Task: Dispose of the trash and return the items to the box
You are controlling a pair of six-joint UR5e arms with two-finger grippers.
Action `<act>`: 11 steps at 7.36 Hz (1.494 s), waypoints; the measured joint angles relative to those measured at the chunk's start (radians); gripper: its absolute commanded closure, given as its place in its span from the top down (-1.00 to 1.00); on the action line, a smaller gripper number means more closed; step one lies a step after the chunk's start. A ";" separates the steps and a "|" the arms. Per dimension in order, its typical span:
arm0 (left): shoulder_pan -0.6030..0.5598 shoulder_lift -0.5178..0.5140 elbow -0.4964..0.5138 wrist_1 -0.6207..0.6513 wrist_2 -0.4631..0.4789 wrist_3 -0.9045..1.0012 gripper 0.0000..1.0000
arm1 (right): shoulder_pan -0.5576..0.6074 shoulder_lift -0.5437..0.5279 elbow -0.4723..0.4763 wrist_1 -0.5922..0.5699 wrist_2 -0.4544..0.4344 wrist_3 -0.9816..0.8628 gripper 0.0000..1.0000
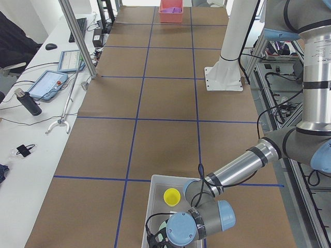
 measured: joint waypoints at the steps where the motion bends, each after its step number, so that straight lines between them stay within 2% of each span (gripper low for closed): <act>1: 0.000 0.000 -0.008 -0.033 -0.006 0.000 0.98 | -0.001 0.000 0.001 0.000 0.001 0.000 1.00; 3: 0.000 -0.007 -0.099 -0.085 -0.007 0.004 0.98 | -0.001 0.000 0.005 0.000 0.000 -0.003 1.00; 5: 0.013 -0.060 -0.220 -0.091 -0.008 0.004 0.98 | 0.000 -0.016 0.009 0.006 -0.001 -0.007 1.00; 6: 0.051 -0.084 -0.300 -0.069 -0.005 0.002 0.98 | 0.000 -0.030 0.013 0.008 -0.007 -0.006 1.00; 8: 0.168 -0.100 -0.475 0.068 -0.001 0.002 0.98 | 0.000 -0.071 0.013 0.010 -0.013 -0.012 1.00; 9: 0.211 -0.095 -0.523 0.102 -0.002 0.003 0.98 | 0.000 -0.083 -0.006 0.010 -0.017 -0.013 1.00; 11: 0.245 -0.081 -0.535 0.117 -0.002 0.006 0.98 | 0.003 -0.093 -0.073 0.011 -0.023 -0.016 1.00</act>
